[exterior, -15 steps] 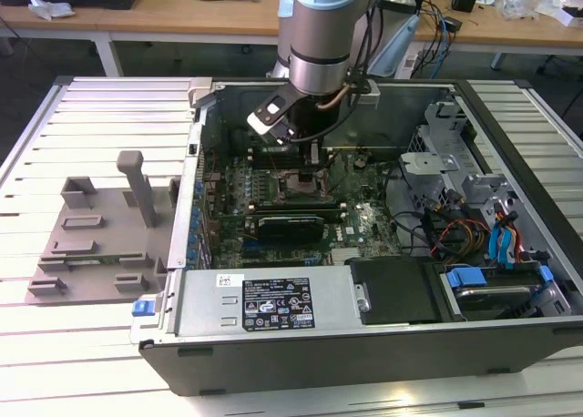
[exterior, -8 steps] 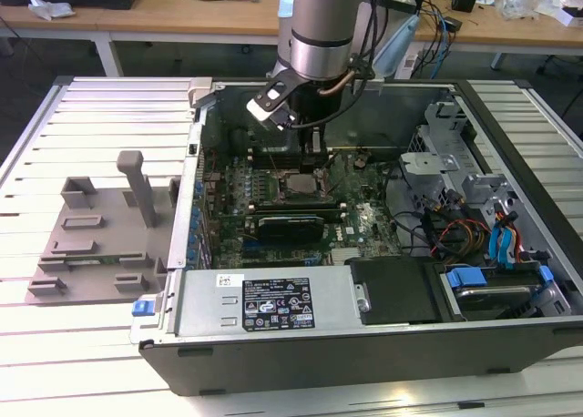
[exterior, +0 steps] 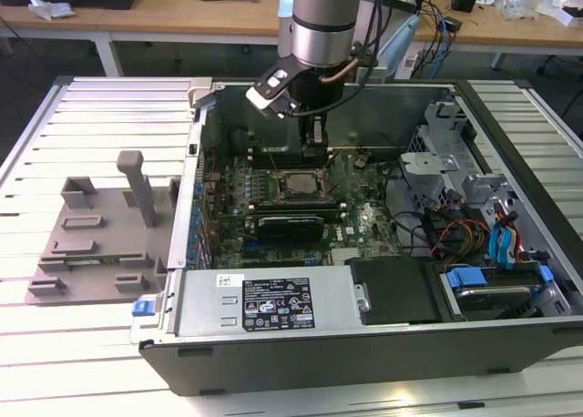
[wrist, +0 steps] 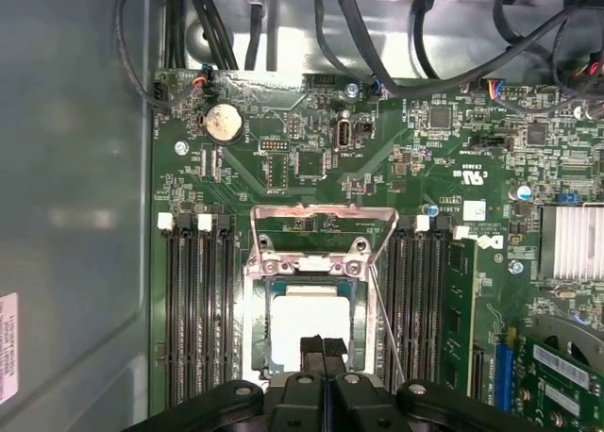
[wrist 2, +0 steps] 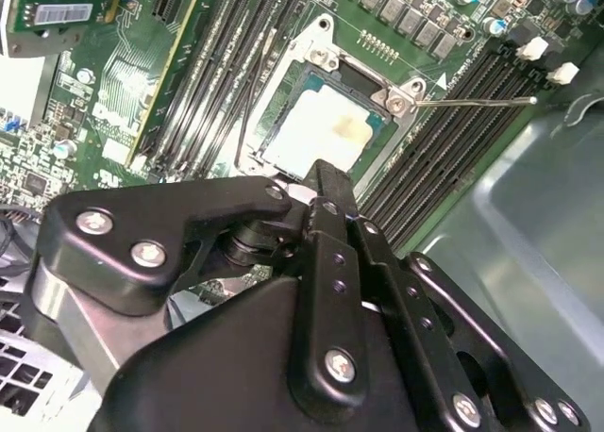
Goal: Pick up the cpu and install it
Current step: 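Place the cpu into insertion slot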
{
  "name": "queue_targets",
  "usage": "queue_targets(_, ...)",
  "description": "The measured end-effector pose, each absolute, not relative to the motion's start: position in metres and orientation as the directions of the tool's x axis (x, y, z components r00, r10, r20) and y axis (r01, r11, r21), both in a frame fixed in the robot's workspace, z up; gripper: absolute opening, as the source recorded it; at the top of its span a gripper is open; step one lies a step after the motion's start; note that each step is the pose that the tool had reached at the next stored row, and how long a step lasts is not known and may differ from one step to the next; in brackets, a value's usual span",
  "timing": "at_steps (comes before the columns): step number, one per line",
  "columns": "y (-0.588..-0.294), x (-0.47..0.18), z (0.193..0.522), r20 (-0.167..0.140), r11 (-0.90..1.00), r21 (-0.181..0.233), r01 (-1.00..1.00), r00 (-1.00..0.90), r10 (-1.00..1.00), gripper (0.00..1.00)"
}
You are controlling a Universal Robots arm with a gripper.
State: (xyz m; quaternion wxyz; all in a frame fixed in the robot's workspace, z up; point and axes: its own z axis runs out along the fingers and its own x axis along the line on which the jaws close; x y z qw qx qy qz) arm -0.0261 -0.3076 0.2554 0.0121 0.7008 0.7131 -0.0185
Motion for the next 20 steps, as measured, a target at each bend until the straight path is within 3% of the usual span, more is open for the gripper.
queue_targets(20,-0.308,-0.026,0.293,-0.043,0.017,-0.009,1.0,-0.018,0.999,0.11)
